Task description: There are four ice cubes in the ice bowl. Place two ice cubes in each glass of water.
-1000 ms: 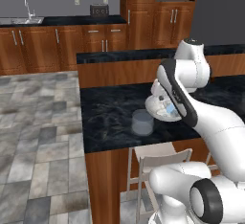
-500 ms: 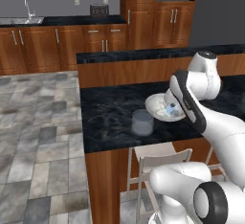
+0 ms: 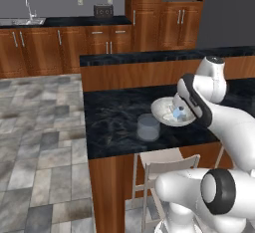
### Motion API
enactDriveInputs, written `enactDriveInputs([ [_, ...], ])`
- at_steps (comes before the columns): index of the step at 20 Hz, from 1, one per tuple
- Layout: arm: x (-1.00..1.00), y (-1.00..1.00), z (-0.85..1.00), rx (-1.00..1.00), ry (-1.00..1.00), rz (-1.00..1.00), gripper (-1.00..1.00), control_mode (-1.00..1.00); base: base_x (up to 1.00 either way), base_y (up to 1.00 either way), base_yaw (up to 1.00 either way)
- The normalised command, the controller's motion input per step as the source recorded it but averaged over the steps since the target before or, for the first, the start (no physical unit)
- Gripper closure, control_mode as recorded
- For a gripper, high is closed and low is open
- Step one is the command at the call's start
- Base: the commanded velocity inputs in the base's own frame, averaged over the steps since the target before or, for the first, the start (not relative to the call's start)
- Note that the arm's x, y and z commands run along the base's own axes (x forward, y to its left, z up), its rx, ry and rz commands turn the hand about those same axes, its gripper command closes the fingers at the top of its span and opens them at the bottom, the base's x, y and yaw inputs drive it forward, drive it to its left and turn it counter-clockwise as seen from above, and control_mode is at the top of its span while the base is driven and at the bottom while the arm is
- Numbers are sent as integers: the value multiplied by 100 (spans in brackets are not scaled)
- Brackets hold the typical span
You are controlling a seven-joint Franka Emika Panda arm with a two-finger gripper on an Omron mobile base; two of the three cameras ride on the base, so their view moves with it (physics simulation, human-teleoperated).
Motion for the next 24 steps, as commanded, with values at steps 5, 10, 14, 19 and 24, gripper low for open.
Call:
enactDriveInputs([
  [5,31,-21,-23,0,0,0,-100,-100,0,0,0],
  [10,41,-9,-32,-1,0,0,-100,-100,0,0,0],
  [14,43,-3,-37,-2,0,0,-100,-100,0,0,0],
  [19,43,-10,-31,0,0,0,-100,-100,0,0,0],
  [24,39,-24,-28,0,0,0,-100,-100,0,0,0],
])
